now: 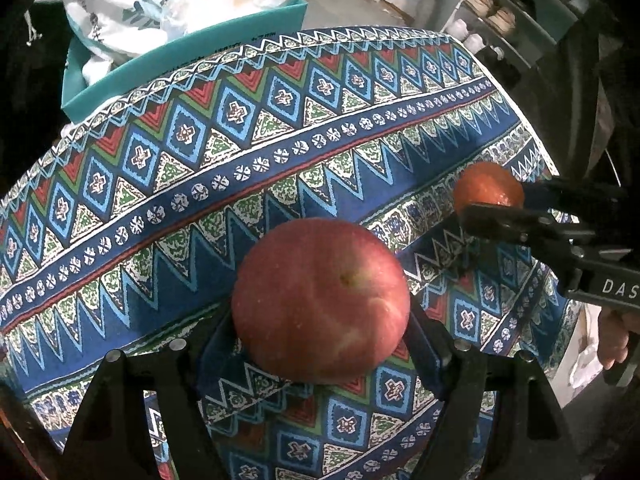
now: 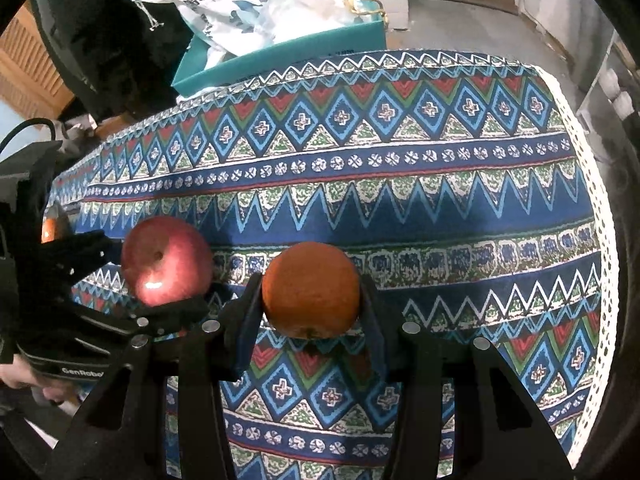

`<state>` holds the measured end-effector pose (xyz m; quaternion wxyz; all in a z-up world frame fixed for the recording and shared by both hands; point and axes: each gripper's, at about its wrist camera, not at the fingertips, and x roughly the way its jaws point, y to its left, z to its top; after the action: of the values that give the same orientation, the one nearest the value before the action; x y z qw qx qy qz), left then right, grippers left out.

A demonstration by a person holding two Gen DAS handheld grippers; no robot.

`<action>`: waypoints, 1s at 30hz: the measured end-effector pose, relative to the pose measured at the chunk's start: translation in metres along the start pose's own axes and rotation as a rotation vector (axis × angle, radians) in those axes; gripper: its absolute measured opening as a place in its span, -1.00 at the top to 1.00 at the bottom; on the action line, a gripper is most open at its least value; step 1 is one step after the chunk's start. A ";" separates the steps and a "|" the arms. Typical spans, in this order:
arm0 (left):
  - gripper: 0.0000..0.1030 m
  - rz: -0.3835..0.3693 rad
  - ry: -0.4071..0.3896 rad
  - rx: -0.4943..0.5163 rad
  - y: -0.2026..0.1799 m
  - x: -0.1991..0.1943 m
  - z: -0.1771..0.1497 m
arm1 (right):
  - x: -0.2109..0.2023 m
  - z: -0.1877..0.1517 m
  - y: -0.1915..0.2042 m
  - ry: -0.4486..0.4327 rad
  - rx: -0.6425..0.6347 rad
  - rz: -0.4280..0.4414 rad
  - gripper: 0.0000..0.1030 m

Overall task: Organize fruits
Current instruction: 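Grasp the red apple with the left tool while the right tool grasps the tangerine, then lift the apple and tangerine and carry them toward the glass bowl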

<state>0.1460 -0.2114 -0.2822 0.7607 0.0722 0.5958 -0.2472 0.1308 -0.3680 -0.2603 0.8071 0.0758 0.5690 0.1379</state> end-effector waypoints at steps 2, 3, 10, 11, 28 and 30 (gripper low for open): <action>-0.52 0.003 -0.002 0.003 0.000 -0.001 -0.002 | 0.001 0.001 0.002 -0.002 -0.006 -0.002 0.10; -0.52 -0.001 -0.002 0.003 0.000 -0.002 -0.003 | 0.001 0.002 0.004 -0.003 -0.008 -0.002 0.10; -0.52 -0.002 -0.033 0.001 0.003 -0.018 -0.011 | -0.007 0.006 0.016 -0.032 -0.034 0.001 0.11; -0.52 -0.004 -0.037 -0.002 0.005 -0.021 -0.012 | -0.009 0.007 0.019 -0.038 -0.039 0.000 0.11; -0.52 0.000 -0.169 -0.084 0.031 -0.114 -0.038 | -0.056 0.024 0.082 -0.147 -0.144 0.067 0.11; -0.52 0.010 -0.191 -0.085 0.032 -0.127 -0.041 | -0.062 0.026 0.091 -0.161 -0.158 0.076 0.11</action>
<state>0.1034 -0.1303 -0.1800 0.8177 0.0189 0.5301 -0.2235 0.1234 -0.3000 -0.1704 0.8477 0.0443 0.4866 0.2063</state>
